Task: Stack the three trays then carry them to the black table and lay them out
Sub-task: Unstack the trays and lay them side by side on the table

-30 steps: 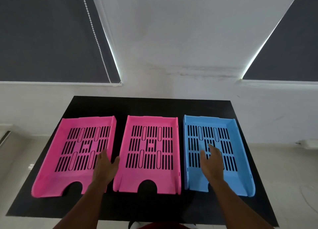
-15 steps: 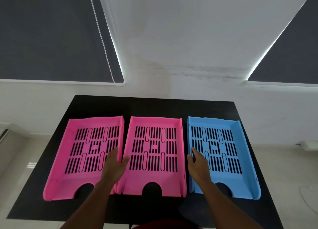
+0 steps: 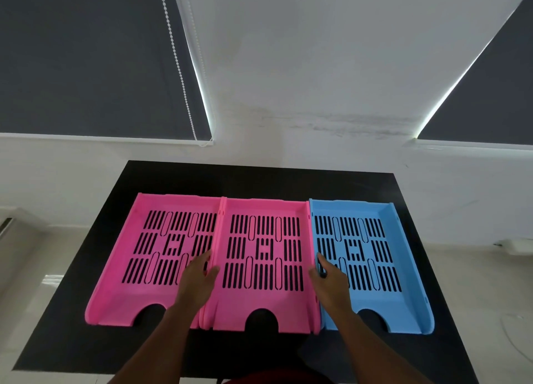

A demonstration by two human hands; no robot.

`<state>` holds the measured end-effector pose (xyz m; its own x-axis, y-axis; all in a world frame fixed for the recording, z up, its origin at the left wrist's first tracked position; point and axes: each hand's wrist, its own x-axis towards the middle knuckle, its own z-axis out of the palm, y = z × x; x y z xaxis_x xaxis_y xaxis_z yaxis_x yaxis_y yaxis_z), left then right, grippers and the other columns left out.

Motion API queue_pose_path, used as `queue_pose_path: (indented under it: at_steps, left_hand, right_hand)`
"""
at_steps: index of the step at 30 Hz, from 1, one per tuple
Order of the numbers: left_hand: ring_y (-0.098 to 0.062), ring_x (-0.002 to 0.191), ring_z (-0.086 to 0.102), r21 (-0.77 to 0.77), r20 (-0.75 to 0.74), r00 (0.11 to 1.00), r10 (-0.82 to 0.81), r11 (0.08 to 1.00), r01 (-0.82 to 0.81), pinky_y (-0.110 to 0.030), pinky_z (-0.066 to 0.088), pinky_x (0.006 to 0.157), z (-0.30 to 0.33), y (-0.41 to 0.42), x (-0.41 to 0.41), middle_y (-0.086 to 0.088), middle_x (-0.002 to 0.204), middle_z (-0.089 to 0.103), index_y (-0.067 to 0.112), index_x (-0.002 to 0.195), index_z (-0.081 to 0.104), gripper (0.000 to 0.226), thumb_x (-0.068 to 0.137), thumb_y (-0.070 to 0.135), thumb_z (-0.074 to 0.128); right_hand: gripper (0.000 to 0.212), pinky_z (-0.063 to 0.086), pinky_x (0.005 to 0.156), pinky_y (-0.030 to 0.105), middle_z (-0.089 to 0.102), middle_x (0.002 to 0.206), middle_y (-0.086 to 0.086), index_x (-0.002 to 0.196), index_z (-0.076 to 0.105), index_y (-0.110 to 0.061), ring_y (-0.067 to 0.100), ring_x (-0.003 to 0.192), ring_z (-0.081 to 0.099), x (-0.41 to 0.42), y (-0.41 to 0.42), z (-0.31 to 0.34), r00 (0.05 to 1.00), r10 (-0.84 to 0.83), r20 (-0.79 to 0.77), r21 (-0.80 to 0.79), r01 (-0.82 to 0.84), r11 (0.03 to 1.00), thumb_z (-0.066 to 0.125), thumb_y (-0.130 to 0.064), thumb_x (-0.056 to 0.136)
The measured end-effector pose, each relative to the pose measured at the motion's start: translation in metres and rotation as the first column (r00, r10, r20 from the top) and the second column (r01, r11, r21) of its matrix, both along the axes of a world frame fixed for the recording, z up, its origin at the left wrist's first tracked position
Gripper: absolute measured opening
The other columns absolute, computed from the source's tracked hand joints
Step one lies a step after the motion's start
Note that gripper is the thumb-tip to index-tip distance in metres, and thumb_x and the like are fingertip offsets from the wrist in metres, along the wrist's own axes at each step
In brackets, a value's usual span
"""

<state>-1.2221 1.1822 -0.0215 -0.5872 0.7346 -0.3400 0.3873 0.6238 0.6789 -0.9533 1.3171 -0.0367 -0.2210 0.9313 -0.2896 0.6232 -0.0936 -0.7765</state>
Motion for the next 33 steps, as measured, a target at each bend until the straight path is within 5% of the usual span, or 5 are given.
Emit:
queue_pose_path:
  at_steps: [5, 17, 21, 26, 33]
  left_hand:
    - [-0.030, 0.124, 0.060, -0.019, -0.018, 1.000, 0.001, 1.000, -0.002, -0.054, 0.047, 0.106, 0.0017, 0.0004, 0.0006, -0.014, 0.147, 0.052, 0.011, 0.147, 0.042, 0.055, 0.096, 0.026, 0.060]
    - [-0.034, 0.109, 0.069, -0.061, -0.013, 1.000, -0.005, 0.998, 0.004, -0.050, 0.054, 0.099, 0.0000, -0.0037, 0.0068, -0.019, 0.142, 0.057, 0.007, 0.149, 0.037, 0.059, 0.098, 0.027, 0.058]
    - [-0.030, 0.121, 0.063, -0.063, 0.004, 1.000, -0.001, 0.998, 0.001, -0.036, 0.048, 0.101, 0.0017, -0.0005, 0.0066, -0.020, 0.144, 0.054, 0.005, 0.148, 0.037, 0.057, 0.098, 0.023, 0.058]
    - [-0.033, 0.131, 0.054, -0.076, 0.006, 1.000, -0.001, 0.997, 0.001, -0.046, 0.043, 0.109, 0.0015, -0.0004, 0.0066, -0.020, 0.149, 0.048, 0.003, 0.148, 0.036, 0.058, 0.098, 0.022, 0.058]
    - [-0.034, 0.129, 0.057, -0.089, -0.007, 1.000, -0.018, 0.996, 0.018, -0.048, 0.046, 0.108, -0.0031, 0.0009, 0.0048, -0.020, 0.148, 0.049, 0.004, 0.148, 0.035, 0.059, 0.098, 0.023, 0.058]
  right_hand:
    - [0.053, 0.038, 0.036, 0.011, 0.056, 0.057, -0.004, 0.148, 0.044, -0.012, 0.001, 0.030, 0.036, -0.0037, -0.0025, -0.0026, 0.997, -0.072, 0.014, 0.009, 0.072, 0.997, 0.061, -0.015, 0.097]
    - [0.056, 0.047, 0.041, 0.010, 0.068, 0.128, 0.017, 0.149, 0.042, -0.011, -0.001, 0.036, 0.044, -0.0011, 0.0027, -0.0018, 0.998, -0.028, 0.054, 0.001, 0.028, 1.000, 0.062, -0.019, 0.097]
    - [0.056, 0.049, 0.042, 0.011, 0.071, 0.122, 0.017, 0.151, 0.040, -0.011, -0.002, 0.031, 0.046, -0.0012, 0.0026, -0.0030, 0.998, -0.030, 0.057, 0.000, 0.030, 1.000, 0.060, -0.019, 0.098]
    - [0.055, 0.044, 0.039, 0.007, 0.072, 0.118, 0.020, 0.149, 0.042, -0.009, -0.005, 0.032, 0.049, -0.0028, 0.0022, -0.0008, 0.997, -0.022, 0.073, 0.009, 0.021, 1.000, 0.060, -0.018, 0.098]
    - [0.054, 0.055, 0.074, 0.026, 0.068, 0.126, 0.022, 0.147, 0.043, -0.008, -0.008, 0.056, 0.037, -0.0046, 0.0020, -0.0005, 0.994, -0.032, 0.104, 0.047, 0.027, 0.999, 0.061, -0.020, 0.097]
